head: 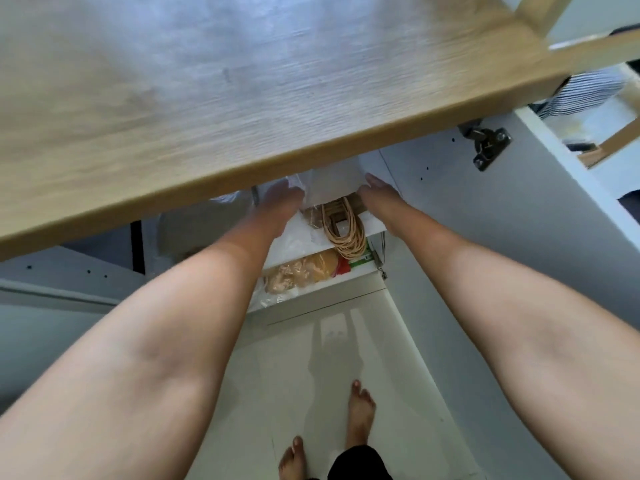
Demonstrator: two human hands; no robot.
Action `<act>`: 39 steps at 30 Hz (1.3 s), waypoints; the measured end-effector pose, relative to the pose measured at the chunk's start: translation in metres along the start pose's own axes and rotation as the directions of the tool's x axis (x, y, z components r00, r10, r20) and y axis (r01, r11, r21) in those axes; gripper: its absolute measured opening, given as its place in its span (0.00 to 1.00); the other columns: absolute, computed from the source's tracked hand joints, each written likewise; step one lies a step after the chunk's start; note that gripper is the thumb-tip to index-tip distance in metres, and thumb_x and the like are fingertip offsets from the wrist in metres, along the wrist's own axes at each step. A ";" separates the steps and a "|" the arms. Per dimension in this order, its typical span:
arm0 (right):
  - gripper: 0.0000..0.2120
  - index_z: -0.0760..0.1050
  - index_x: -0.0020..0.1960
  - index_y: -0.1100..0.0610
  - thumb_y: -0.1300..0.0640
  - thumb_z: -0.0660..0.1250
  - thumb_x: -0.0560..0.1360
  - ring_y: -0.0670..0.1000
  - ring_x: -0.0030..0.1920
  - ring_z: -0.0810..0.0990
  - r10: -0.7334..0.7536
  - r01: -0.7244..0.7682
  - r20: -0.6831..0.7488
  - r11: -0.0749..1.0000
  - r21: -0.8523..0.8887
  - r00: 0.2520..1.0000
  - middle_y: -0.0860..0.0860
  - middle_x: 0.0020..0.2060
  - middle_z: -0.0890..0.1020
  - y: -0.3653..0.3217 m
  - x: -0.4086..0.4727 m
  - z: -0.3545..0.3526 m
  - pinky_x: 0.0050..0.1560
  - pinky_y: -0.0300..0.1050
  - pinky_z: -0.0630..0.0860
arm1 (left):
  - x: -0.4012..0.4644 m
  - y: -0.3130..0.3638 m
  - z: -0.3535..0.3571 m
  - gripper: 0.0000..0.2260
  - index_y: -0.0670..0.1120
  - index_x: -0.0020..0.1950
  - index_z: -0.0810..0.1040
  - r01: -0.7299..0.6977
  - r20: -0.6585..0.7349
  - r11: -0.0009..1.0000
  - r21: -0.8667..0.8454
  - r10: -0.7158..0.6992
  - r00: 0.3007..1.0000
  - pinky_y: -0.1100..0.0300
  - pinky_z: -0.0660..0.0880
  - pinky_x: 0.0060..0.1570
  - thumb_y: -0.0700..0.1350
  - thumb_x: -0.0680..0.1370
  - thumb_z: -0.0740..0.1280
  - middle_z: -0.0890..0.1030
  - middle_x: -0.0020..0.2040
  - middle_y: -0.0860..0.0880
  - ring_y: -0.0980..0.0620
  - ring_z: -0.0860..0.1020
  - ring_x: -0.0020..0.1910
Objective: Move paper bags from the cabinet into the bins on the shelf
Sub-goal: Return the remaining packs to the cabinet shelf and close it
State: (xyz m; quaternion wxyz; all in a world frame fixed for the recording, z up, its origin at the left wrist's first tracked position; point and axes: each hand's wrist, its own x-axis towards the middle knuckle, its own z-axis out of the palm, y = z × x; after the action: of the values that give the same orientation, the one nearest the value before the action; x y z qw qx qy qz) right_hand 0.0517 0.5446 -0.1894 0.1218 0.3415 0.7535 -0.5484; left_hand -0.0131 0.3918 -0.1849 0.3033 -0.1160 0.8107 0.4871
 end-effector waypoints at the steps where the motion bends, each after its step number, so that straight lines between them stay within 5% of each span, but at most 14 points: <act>1: 0.24 0.58 0.77 0.53 0.57 0.54 0.81 0.53 0.73 0.64 -0.031 0.031 -0.006 0.999 -0.032 0.999 0.51 0.75 0.63 -0.001 -0.015 -0.001 0.69 0.42 0.62 | -0.012 -0.001 -0.002 0.19 0.44 0.72 0.68 -0.054 -0.003 0.990 0.128 0.055 0.998 0.57 0.70 0.56 0.45 0.81 0.58 0.72 0.69 0.45 0.46 0.73 0.64; 4: 0.24 0.59 0.77 0.52 0.53 0.55 0.82 0.55 0.74 0.63 -0.086 0.083 -0.026 0.989 -0.123 0.996 0.52 0.75 0.64 0.003 -0.059 -0.004 0.71 0.44 0.60 | -0.056 -0.011 -0.008 0.23 0.46 0.77 0.59 -0.148 0.044 0.911 0.386 0.142 0.989 0.56 0.64 0.66 0.48 0.82 0.55 0.62 0.76 0.44 0.43 0.64 0.73; 10: 0.29 0.56 0.78 0.53 0.53 0.60 0.79 0.57 0.74 0.63 -0.139 0.103 -0.129 0.963 -0.250 0.982 0.54 0.76 0.62 -0.004 -0.142 -0.025 0.73 0.46 0.60 | -0.133 -0.016 -0.038 0.21 0.44 0.70 0.68 -0.435 0.097 0.639 0.634 0.492 0.865 0.50 0.67 0.66 0.54 0.82 0.54 0.70 0.67 0.39 0.39 0.70 0.66; 14: 0.29 0.58 0.77 0.56 0.53 0.61 0.79 0.59 0.76 0.58 -0.267 0.158 -0.186 0.877 -0.453 0.945 0.55 0.76 0.62 -0.005 -0.193 -0.044 0.74 0.48 0.57 | -0.188 0.001 -0.058 0.17 0.43 0.62 0.72 -0.634 0.113 0.404 0.660 0.781 0.615 0.53 0.73 0.55 0.53 0.82 0.55 0.74 0.59 0.44 0.46 0.73 0.58; 17: 0.28 0.59 0.77 0.55 0.53 0.61 0.78 0.57 0.77 0.53 -0.362 0.192 -0.196 0.795 -0.576 0.911 0.53 0.77 0.60 -0.002 -0.220 -0.064 0.77 0.50 0.51 | -0.207 0.023 -0.074 0.17 0.44 0.62 0.72 -0.641 0.086 0.249 0.726 0.892 0.444 0.52 0.71 0.59 0.53 0.81 0.56 0.74 0.58 0.44 0.44 0.73 0.58; 18: 0.28 0.60 0.77 0.54 0.53 0.61 0.78 0.57 0.78 0.52 -0.389 0.189 -0.208 0.765 -0.615 0.898 0.52 0.77 0.60 -0.001 -0.229 -0.073 0.77 0.50 0.50 | -0.211 0.031 -0.080 0.17 0.45 0.64 0.71 -0.610 0.056 0.258 0.749 0.893 0.446 0.50 0.68 0.61 0.54 0.81 0.56 0.73 0.61 0.43 0.43 0.72 0.61; 23: 0.32 0.52 0.78 0.48 0.43 0.58 0.78 0.56 0.78 0.46 -0.419 -0.040 -0.301 0.527 -0.849 0.857 0.51 0.79 0.51 0.017 -0.250 -0.113 0.77 0.55 0.46 | -0.202 0.047 -0.115 0.27 0.48 0.78 0.52 -0.362 -0.087 0.449 0.817 0.717 0.691 0.45 0.46 0.75 0.58 0.82 0.48 0.53 0.78 0.46 0.45 0.50 0.78; 27: 0.37 0.41 0.78 0.45 0.37 0.56 0.77 0.59 0.78 0.40 -0.295 -0.184 -0.382 0.528 -0.829 0.876 0.53 0.79 0.42 0.039 -0.255 -0.133 0.75 0.59 0.41 | -0.188 0.033 -0.138 0.29 0.51 0.79 0.42 -0.191 -0.094 0.444 0.875 0.544 0.834 0.43 0.38 0.75 0.61 0.81 0.42 0.41 0.79 0.46 0.46 0.40 0.78; 33: 0.44 0.34 0.78 0.52 0.33 0.54 0.75 0.56 0.78 0.47 -0.233 -0.238 -0.450 0.598 -0.765 0.862 0.56 0.79 0.46 0.051 -0.252 -0.133 0.76 0.56 0.48 | -0.188 0.026 -0.137 0.29 0.53 0.79 0.41 -0.144 -0.101 0.443 0.885 0.484 0.869 0.43 0.37 0.74 0.63 0.80 0.40 0.40 0.79 0.46 0.45 0.40 0.78; 39: 0.46 0.38 0.79 0.57 0.31 0.52 0.74 0.57 0.78 0.50 -0.190 -0.264 -0.487 0.649 -0.714 0.852 0.56 0.78 0.50 0.043 -0.255 -0.124 0.74 0.55 0.51 | -0.187 0.026 -0.136 0.29 0.53 0.79 0.40 -0.124 -0.104 0.429 0.895 0.468 0.877 0.42 0.37 0.74 0.63 0.81 0.40 0.39 0.79 0.46 0.44 0.39 0.78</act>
State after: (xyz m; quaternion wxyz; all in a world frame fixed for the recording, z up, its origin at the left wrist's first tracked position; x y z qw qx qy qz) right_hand 0.2914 0.5673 -0.0333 0.0562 0.4096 0.9082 -0.0647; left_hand 0.0706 0.2673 -0.0064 0.0836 0.1181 0.9890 0.0295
